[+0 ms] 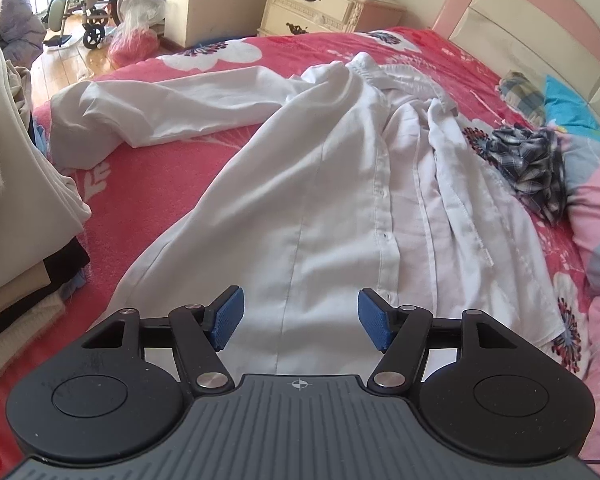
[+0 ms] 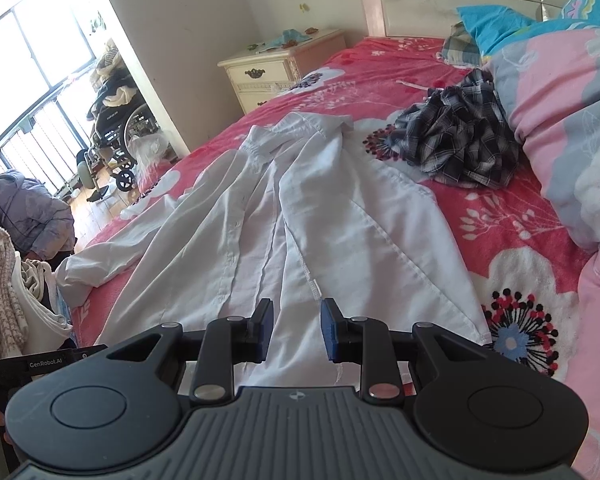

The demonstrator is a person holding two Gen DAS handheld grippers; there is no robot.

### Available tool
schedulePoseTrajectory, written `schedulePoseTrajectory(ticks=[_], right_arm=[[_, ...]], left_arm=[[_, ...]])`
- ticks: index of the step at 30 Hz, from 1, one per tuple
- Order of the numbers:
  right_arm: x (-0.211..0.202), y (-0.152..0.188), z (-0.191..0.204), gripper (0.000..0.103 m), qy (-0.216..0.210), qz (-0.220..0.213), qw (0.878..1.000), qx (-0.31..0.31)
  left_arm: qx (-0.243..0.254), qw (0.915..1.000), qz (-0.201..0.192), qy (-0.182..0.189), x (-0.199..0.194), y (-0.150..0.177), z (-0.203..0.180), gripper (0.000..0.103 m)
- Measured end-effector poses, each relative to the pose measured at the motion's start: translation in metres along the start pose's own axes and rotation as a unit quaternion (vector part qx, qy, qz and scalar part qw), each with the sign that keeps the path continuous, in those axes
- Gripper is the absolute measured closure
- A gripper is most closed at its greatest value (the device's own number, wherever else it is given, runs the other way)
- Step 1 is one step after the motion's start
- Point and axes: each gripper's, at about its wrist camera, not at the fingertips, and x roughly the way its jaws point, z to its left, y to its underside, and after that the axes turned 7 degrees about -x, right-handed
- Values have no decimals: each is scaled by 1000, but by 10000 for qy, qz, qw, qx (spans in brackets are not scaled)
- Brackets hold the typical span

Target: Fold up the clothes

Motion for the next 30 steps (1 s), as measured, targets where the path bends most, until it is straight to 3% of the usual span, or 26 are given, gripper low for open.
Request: schedulePoseTrajectory(ticks=[30], right_arm=[[15, 5, 6, 75, -44, 189, 9998, 39]], left_arm=[[-33, 9997, 127, -199, 12, 5, 6, 36]])
